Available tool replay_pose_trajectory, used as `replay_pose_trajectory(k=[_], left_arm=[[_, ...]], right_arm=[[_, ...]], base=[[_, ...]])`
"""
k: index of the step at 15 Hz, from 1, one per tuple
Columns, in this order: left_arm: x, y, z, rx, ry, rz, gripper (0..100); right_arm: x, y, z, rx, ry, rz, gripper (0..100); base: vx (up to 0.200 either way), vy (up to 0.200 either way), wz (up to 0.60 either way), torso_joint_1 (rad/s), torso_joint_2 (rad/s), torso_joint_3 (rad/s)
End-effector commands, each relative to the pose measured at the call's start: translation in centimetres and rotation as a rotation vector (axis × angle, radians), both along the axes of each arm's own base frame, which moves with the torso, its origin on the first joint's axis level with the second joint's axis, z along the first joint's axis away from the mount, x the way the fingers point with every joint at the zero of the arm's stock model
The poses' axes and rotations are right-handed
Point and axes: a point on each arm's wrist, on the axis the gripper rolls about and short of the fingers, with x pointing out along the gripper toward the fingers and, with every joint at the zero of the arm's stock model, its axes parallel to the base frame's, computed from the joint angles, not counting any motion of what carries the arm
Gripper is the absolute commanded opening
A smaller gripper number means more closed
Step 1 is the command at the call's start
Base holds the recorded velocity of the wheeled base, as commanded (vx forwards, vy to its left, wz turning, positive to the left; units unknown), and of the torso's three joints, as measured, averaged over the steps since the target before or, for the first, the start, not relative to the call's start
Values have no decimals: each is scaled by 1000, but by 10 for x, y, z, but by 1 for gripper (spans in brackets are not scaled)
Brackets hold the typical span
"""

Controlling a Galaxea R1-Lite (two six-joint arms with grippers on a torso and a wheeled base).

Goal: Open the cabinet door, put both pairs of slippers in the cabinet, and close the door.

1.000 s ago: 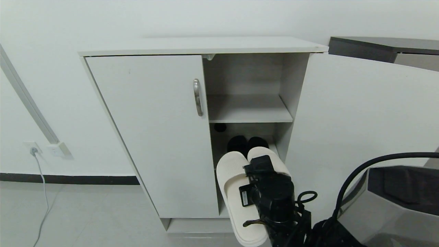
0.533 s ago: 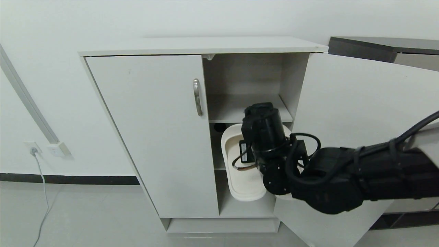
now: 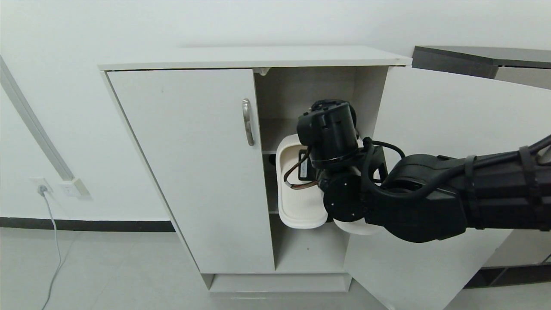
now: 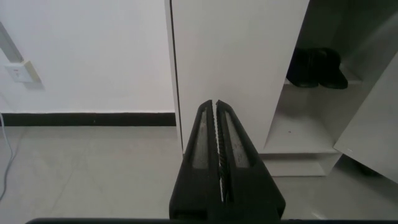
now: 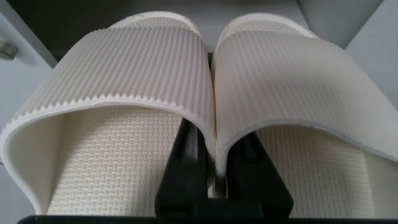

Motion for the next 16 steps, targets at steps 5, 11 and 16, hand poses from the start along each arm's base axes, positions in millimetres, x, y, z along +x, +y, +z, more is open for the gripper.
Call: replay_pose_trajectory(k=[5,11,16], left_arm=[[0,0,0,-2,1,0,0],[0,0,0,-2,1,0,0],[0,0,0,-2,1,0,0]], right_arm=[[2,7,-17,-22,29,4,0],[2,6,-20,-15,35,-2,0],[2,6,-21,-21,36,-1,0]], base=[[0,0,0,0,0,0],[133,0,0,1,1,2],[200,0,0,4,4,0]])
